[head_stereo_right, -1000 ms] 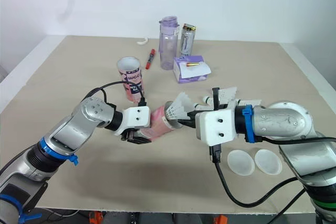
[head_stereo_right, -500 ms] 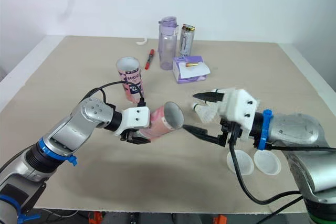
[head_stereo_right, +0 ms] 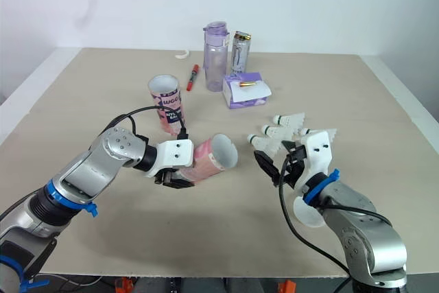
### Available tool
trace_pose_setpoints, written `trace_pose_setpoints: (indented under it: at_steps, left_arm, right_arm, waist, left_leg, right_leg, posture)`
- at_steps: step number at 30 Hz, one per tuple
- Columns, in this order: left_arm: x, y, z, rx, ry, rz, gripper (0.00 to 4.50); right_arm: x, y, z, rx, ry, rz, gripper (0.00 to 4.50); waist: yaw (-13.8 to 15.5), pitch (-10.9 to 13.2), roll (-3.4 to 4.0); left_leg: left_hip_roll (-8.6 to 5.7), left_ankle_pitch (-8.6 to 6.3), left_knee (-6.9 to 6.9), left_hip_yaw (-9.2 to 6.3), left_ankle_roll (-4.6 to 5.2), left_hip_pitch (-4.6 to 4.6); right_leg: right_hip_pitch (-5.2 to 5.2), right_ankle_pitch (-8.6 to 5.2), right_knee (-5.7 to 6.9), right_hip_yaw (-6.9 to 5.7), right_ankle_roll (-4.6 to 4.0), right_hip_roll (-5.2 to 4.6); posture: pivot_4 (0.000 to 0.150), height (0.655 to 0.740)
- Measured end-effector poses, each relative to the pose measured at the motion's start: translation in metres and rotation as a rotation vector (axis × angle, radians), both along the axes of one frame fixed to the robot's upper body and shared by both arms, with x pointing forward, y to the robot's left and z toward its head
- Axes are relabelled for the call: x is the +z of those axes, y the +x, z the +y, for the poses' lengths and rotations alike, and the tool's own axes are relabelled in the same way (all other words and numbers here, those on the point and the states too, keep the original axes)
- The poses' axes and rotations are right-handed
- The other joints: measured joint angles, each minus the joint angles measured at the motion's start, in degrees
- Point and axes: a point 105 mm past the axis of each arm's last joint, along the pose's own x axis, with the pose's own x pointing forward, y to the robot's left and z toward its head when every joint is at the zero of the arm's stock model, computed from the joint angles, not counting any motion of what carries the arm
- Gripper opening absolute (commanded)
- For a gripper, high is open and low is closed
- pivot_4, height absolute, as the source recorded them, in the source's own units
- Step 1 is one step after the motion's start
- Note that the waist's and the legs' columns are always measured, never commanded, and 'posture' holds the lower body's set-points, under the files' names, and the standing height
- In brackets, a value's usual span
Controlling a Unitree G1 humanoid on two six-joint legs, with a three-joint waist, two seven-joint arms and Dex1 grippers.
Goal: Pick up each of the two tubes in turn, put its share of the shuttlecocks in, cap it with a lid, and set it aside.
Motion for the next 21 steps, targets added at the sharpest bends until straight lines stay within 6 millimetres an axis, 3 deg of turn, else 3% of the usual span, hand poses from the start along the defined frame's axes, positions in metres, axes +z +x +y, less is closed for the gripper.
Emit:
trace_pose_setpoints:
  at_steps: [9,21]
  left_arm:
    - [0.0,0.0,0.001,0.011,0.001,-0.001,2.8]
    - [0.0,-0.001,0.0,0.015,0.0,-0.008,2.8]
  right_arm:
    - [-0.022,0.007,0.004,-0.028,0.038,0.071,4.45]
    - [-0.019,0.03,0.021,-0.01,0.089,0.067,4.45]
  waist:
    - [-0.02,0.01,0.01]
    - [-0.3,0.02,0.02]
  left_leg:
    - [0.07,0.0,-0.01,0.0,0.0,0.0]
    - [0.08,0.0,-0.01,0.0,0.0,0.01]
  right_leg:
    - [-0.02,0.02,0.0,0.03,-0.03,0.09]
    - [-0.02,0.04,0.0,0.03,-0.06,0.11]
  posture:
    - [0.15,0.74]
    - [0.15,0.74]
